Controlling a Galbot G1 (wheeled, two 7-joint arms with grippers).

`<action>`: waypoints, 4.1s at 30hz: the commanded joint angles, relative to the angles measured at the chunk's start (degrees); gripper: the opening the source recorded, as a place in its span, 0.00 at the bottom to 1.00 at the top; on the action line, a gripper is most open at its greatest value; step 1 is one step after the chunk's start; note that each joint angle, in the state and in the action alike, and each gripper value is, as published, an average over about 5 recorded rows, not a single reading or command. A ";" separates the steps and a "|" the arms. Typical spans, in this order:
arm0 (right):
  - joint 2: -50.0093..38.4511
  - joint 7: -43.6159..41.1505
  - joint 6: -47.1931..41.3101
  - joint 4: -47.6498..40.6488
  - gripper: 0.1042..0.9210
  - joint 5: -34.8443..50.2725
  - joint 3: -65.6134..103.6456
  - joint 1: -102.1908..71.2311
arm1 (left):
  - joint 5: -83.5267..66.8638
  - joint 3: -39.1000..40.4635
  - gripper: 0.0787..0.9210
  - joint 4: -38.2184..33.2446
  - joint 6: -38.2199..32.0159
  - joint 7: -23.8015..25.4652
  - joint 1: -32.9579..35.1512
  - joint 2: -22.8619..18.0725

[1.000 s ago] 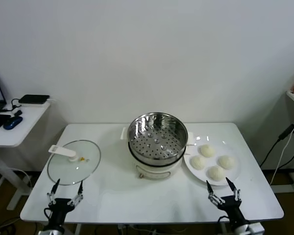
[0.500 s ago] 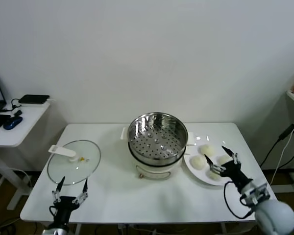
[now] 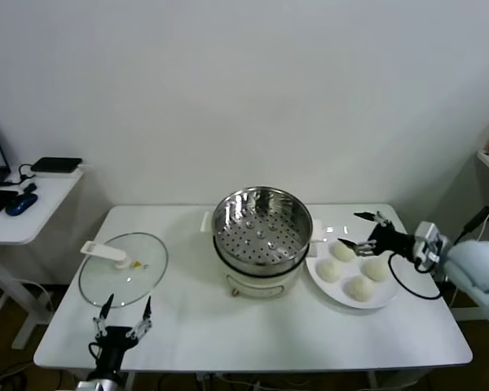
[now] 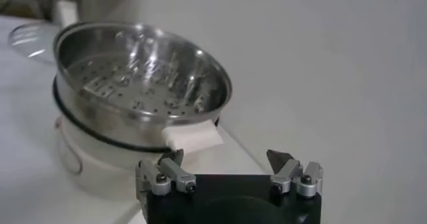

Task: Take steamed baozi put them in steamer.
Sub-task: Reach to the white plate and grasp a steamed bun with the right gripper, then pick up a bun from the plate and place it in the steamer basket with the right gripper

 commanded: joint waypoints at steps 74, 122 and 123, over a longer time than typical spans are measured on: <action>38.65 -19.51 17.62 -61.08 0.88 -39.31 -25.11 28.29 | -0.43 -0.31 0.88 0.82 2.08 -0.62 -0.90 0.85; 24.20 -22.43 31.66 -26.68 0.68 -42.17 -42.02 50.28 | 1.12 -0.48 0.88 -1.49 3.25 -0.70 -0.76 -0.10; 24.30 -22.50 31.77 -25.69 0.68 -41.06 -43.21 51.83 | 1.25 -0.45 0.88 -1.55 3.26 -0.71 -0.73 -0.12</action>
